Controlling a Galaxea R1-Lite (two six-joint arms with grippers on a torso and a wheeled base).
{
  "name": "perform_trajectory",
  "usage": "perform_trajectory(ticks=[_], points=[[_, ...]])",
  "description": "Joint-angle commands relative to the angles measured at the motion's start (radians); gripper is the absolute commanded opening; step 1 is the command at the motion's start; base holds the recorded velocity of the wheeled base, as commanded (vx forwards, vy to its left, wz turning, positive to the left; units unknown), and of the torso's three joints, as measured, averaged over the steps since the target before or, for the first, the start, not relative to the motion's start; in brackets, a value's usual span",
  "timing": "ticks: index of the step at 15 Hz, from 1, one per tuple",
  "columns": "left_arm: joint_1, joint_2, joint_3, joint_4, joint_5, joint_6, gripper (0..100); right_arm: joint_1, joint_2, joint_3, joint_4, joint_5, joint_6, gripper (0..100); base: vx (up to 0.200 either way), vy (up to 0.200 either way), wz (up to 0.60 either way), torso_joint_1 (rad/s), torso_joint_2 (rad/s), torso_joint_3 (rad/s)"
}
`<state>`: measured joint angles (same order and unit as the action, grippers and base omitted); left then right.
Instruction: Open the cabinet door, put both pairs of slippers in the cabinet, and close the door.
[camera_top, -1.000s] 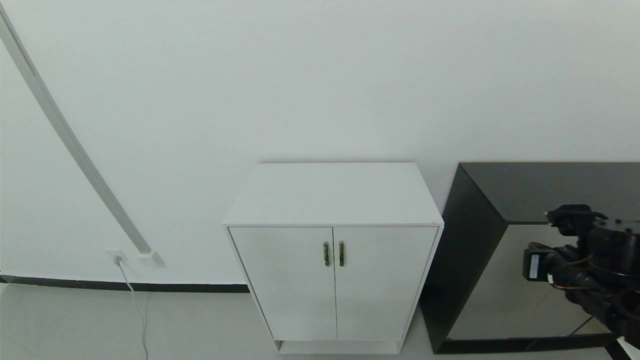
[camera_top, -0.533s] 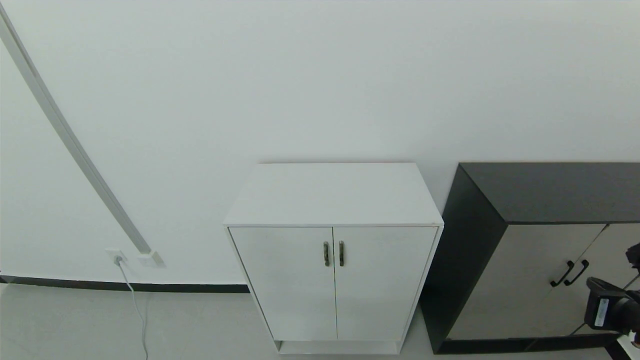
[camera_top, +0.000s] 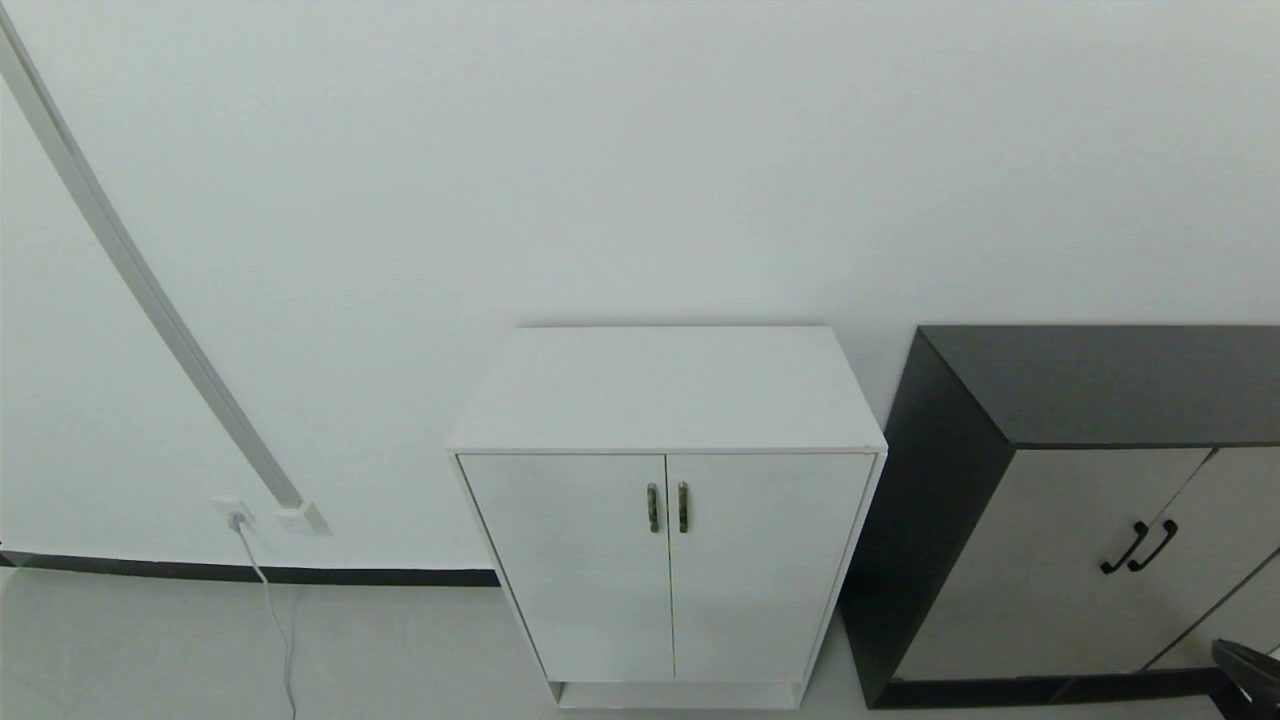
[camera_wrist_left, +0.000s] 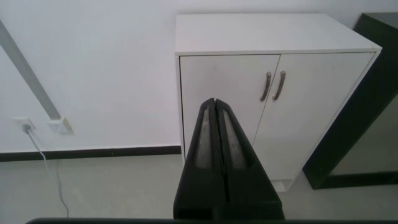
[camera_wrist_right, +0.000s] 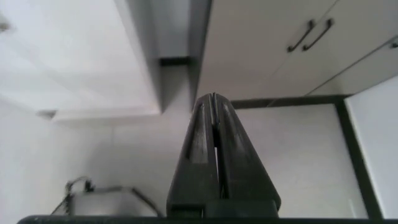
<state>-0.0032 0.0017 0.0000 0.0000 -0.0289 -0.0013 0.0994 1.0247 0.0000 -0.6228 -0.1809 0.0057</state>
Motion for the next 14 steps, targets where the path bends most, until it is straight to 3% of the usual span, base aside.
perform_trajectory(ticks=[1,9,14], points=[[0.000,0.000,0.000,0.000,0.000,0.000,0,0.002,-0.204,0.000,0.120,0.054,-0.004,0,0.000,0.000,0.00,0.000,0.00,0.000],[0.000,0.000,0.000,0.000,0.000,0.000,0,0.013,-0.612,-0.002,0.551,0.251,-0.096,0,0.000,0.000,0.00,0.000,0.00,0.000],[0.000,0.000,0.000,0.002,0.000,0.000,0,0.022,-0.649,0.000,0.569,0.281,-0.121,0,0.000,0.000,0.00,0.000,0.00,0.000]])
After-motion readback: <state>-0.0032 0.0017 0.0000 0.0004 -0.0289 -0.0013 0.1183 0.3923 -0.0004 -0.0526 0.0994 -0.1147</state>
